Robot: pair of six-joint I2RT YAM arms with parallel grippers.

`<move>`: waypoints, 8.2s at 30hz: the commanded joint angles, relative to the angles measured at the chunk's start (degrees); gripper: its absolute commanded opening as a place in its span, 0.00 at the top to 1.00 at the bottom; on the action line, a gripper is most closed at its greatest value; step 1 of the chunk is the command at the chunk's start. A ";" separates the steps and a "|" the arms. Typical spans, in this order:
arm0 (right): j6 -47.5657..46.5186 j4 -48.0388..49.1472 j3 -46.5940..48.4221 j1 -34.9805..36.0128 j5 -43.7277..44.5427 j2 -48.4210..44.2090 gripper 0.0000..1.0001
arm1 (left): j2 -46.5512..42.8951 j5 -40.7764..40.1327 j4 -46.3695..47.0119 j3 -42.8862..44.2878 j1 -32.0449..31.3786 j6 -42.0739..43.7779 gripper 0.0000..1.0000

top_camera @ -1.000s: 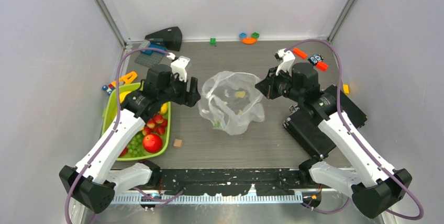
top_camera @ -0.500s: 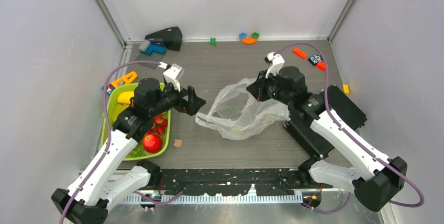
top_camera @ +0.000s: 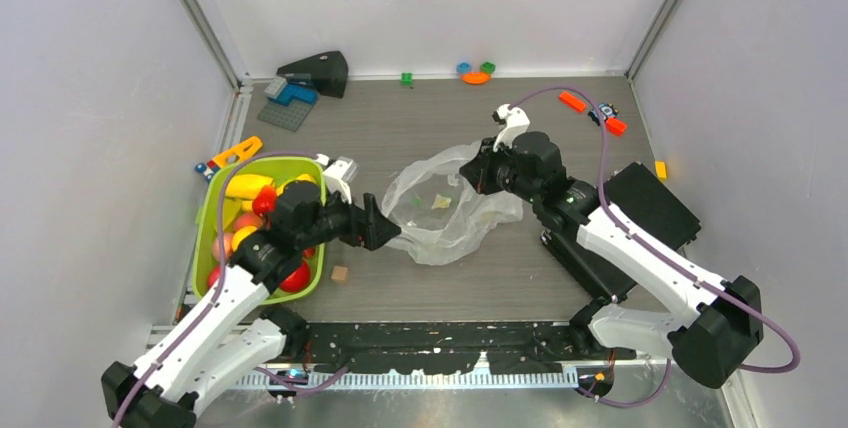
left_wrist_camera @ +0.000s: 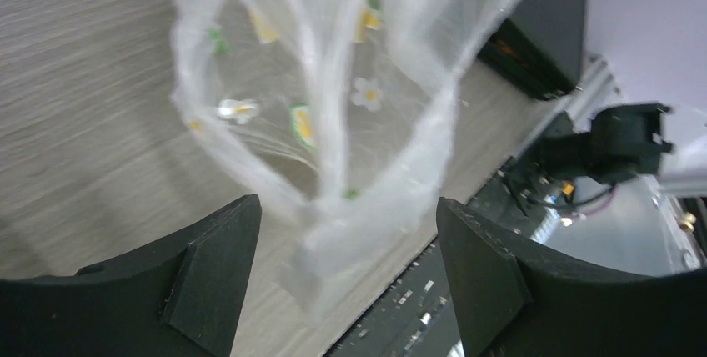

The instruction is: Place the fake fruits into the plastic bag and tie a complex knot

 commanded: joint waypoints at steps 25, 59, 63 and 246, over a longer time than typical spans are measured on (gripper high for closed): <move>1.28 7.28 -3.28 1.27 3.92 3.43 0.95 | -7.77 -8.20 -14.17 11.12 -6.62 2.47 0.06; 1.78 13.10 -7.97 1.44 -1.40 -1.97 0.95 | -3.62 -41.23 -20.07 -0.62 43.81 -9.06 0.01; 1.94 13.46 -7.84 1.35 -2.11 -1.63 0.95 | 0.20 -39.00 -16.81 -0.72 44.80 -8.67 0.01; 2.51 10.37 -7.16 2.38 -3.83 -0.71 0.95 | 7.87 -28.96 -28.00 22.62 17.12 21.86 0.09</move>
